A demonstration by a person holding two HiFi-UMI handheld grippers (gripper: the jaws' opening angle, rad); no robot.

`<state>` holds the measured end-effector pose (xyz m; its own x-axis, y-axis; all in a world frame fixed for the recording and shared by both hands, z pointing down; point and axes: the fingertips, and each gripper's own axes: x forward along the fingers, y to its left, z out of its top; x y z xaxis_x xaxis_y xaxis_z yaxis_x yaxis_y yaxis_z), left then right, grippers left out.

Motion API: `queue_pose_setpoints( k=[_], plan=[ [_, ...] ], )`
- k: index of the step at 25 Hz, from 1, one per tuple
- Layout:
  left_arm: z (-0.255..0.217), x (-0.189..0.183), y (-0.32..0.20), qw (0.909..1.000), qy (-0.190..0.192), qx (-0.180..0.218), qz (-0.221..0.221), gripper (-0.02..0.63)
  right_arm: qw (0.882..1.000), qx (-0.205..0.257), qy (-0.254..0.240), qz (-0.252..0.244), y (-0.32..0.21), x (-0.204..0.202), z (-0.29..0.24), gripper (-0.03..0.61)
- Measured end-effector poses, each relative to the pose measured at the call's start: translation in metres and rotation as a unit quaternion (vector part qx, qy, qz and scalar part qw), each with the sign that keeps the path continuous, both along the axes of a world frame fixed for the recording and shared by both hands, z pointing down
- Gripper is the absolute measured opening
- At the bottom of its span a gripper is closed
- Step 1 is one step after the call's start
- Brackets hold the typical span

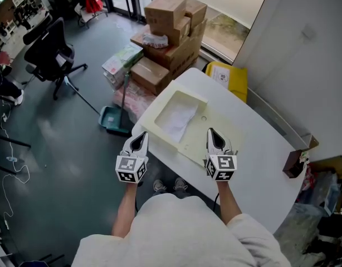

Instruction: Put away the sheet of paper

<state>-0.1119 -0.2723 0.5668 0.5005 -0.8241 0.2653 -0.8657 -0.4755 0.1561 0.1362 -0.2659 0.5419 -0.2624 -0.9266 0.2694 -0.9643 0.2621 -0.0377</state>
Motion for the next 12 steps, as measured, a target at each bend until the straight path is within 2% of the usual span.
queue_pose_setpoints(
  k=[12],
  plan=[
    [-0.004,-0.020,0.013,0.9996,0.006,0.007,-0.027,0.003,1.000,0.013,-0.008,-0.004,0.018,-0.015,-0.005,0.001]
  ],
)
